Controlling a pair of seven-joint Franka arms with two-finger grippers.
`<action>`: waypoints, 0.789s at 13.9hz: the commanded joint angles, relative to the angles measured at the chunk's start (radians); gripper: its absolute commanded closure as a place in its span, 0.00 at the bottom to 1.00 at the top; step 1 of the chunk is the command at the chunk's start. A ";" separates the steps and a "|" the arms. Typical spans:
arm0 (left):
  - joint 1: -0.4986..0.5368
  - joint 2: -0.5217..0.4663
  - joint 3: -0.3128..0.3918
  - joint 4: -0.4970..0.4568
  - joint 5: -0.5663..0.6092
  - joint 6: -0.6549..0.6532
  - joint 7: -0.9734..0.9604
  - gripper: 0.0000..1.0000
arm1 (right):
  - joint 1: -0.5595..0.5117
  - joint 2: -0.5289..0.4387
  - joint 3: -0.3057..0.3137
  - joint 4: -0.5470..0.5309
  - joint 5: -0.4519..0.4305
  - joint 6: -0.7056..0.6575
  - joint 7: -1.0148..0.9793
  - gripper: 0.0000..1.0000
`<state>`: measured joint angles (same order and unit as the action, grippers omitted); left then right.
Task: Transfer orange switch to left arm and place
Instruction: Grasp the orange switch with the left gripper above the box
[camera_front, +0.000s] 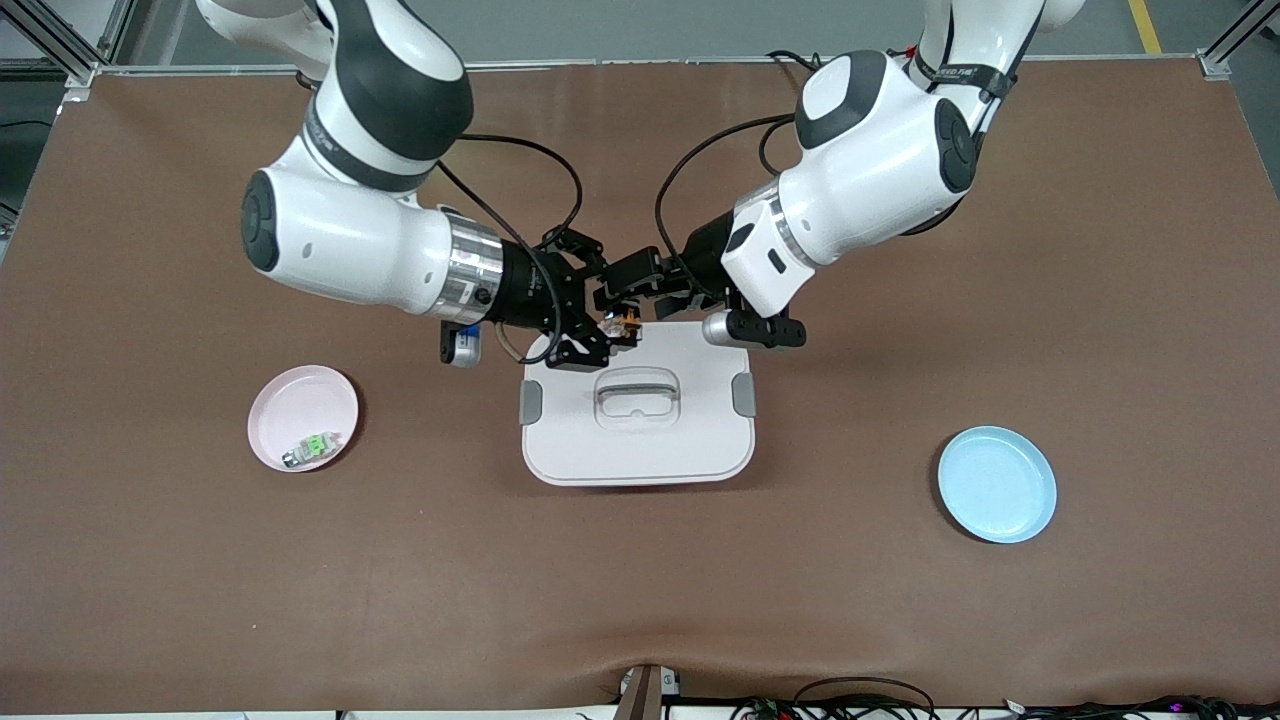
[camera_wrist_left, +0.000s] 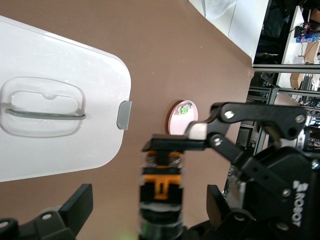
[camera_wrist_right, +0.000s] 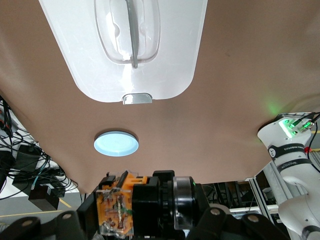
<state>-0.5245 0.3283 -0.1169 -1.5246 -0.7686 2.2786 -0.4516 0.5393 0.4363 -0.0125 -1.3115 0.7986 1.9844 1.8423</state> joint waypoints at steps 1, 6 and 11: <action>-0.008 0.026 0.000 0.037 -0.023 0.009 0.007 0.00 | 0.024 0.015 -0.009 0.024 -0.022 0.024 0.037 1.00; -0.006 0.028 0.000 0.037 -0.023 0.009 0.011 0.58 | 0.031 0.021 -0.007 0.024 -0.015 0.036 0.038 1.00; -0.002 0.028 0.000 0.035 -0.023 0.009 0.011 0.83 | 0.031 0.025 -0.007 0.026 -0.010 0.036 0.038 1.00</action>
<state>-0.5231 0.3457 -0.1147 -1.5121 -0.7687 2.2780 -0.4383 0.5576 0.4480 -0.0179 -1.3071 0.7928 2.0155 1.8561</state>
